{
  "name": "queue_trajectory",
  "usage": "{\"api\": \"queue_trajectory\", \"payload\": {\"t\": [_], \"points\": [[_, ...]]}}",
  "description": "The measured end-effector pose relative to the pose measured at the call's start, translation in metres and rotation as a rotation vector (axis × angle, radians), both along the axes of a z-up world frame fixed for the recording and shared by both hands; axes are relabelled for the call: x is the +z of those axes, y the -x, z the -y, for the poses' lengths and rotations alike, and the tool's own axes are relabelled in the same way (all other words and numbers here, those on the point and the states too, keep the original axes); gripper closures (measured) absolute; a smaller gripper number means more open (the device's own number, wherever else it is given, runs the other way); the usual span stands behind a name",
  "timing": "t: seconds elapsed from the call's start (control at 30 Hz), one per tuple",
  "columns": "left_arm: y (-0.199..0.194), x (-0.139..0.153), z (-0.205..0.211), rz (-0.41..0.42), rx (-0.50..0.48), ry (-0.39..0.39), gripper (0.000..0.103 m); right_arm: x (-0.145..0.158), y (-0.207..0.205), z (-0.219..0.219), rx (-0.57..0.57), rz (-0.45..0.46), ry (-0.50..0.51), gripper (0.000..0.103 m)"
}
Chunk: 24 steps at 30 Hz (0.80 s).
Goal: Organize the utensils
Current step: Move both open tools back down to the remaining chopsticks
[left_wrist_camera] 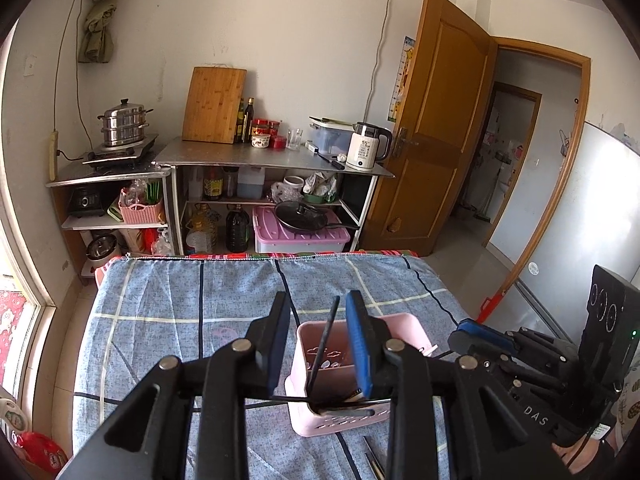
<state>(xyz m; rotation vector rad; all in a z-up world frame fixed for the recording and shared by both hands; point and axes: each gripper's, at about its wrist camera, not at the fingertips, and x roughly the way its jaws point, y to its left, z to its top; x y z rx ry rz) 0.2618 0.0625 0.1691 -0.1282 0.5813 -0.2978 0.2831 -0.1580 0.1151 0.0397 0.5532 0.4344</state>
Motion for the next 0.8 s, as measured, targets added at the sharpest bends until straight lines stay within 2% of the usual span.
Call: {"api": "queue_trajectory", "payload": {"t": [0.23, 0.4, 0.53, 0.63, 0.8], "points": [[0.037, 0.014, -0.005, 0.062, 0.016, 0.015, 0.072, 0.010, 0.027, 0.023, -0.016, 0.031, -0.032, 0.086], [0.077, 0.011, -0.004, 0.109, 0.009, 0.023, 0.069, 0.005, 0.059, 0.040, -0.024, 0.048, -0.032, 0.086], [0.105, -0.006, -0.001, 0.112, -0.010, 0.031, 0.069, -0.008, 0.086, 0.053, -0.027, 0.046, -0.029, 0.086], [0.120, -0.026, 0.001, 0.087, -0.016, 0.051, 0.069, -0.020, 0.101, 0.063, -0.034, 0.030, -0.031, 0.086], [0.136, -0.066, 0.012, 0.023, -0.031, 0.033, 0.069, -0.047, 0.119, 0.071, -0.039, -0.020, -0.049, 0.086]]}}
